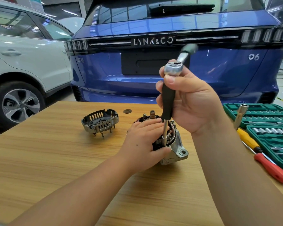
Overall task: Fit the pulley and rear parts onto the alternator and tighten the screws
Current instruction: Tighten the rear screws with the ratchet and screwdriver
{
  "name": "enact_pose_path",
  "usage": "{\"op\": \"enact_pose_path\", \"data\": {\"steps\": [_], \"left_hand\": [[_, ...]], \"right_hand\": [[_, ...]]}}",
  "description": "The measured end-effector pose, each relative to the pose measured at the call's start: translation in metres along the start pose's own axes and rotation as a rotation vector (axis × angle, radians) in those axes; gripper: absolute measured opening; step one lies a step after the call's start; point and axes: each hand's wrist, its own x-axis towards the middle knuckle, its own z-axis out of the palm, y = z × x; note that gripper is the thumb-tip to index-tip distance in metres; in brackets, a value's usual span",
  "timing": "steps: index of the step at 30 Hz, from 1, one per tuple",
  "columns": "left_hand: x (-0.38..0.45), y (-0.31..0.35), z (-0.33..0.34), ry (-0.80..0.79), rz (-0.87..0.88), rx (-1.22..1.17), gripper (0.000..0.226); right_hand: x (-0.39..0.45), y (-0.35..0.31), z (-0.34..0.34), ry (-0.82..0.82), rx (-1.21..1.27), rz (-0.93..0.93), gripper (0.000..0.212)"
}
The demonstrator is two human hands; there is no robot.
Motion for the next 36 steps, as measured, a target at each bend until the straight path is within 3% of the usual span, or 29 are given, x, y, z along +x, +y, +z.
{"op": "enact_pose_path", "data": {"steps": [2,4,6,11,13,16,18,23,27,31,34,36], "left_hand": [[-0.001,0.001,0.002,0.010,0.000,0.011,0.051],[-0.001,0.002,0.003,0.022,-0.008,0.022,0.050],[-0.001,0.003,0.004,0.038,-0.009,0.023,0.050],[-0.002,0.004,0.005,0.081,0.006,0.026,0.050],[-0.001,0.003,0.005,0.033,-0.007,0.033,0.050],[-0.001,0.001,0.008,0.018,-0.004,0.071,0.049],[-0.002,0.001,0.009,0.039,0.002,0.080,0.050],[-0.002,0.000,0.012,0.102,0.016,0.078,0.053],[-0.002,-0.002,0.013,0.105,0.028,0.067,0.050],[-0.001,-0.002,0.015,0.125,0.033,0.066,0.026],[-0.001,-0.002,0.015,0.125,0.049,0.083,0.031],[-0.001,-0.003,0.015,0.132,0.055,0.083,0.035]], "right_hand": [[0.001,0.007,-0.001,0.007,-0.094,-0.133,0.033],[0.001,0.013,-0.002,-0.003,-0.353,-0.314,0.033],[0.001,0.015,-0.004,-0.060,-0.488,-0.384,0.037],[0.001,0.009,0.002,-0.199,-0.159,-0.196,0.028],[0.001,0.010,0.006,-0.069,-0.220,-0.224,0.021],[-0.001,0.011,0.011,0.201,-0.403,-0.291,0.028],[-0.001,0.009,0.010,0.274,-0.455,-0.264,0.018],[-0.001,-0.001,0.001,0.039,-0.151,-0.013,0.023],[-0.002,0.006,-0.002,-0.017,-0.130,-0.074,0.024],[0.000,0.018,0.003,-0.062,-0.277,-0.265,0.036],[0.002,0.023,0.004,-0.071,-0.400,-0.430,0.035],[0.003,0.023,0.002,-0.080,-0.353,-0.427,0.040]]}}
